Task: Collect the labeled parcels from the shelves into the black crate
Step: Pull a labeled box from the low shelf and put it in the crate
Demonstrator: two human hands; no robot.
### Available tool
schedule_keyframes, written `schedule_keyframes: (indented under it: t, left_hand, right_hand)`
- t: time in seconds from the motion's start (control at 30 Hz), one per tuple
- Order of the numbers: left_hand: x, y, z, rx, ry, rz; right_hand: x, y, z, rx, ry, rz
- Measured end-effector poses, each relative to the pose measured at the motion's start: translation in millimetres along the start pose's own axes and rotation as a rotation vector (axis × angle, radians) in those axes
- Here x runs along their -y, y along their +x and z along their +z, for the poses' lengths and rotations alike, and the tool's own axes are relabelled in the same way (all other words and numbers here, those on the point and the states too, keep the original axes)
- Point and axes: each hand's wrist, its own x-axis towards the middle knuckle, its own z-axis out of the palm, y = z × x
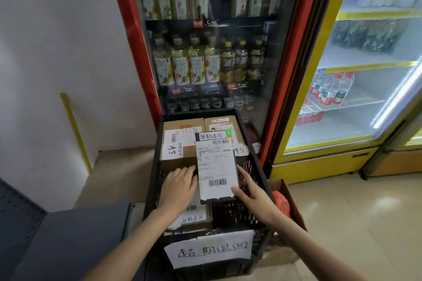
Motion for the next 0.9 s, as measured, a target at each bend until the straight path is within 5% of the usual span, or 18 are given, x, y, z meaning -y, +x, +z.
schedule_keyframes:
  t: [0.67, 0.9]
  left_hand:
    - [-3.3, -6.3, 71.6, 0.426, 0.059, 0.069]
    - [-4.7, 16.7, 93.7, 0.424, 0.197, 0.084]
  right_hand:
    - [-47.1, 24.7, 12.8, 0.112, -0.541, 0.226]
    - [-58.6, 50.4, 21.4, 0.211, -0.704, 0.341]
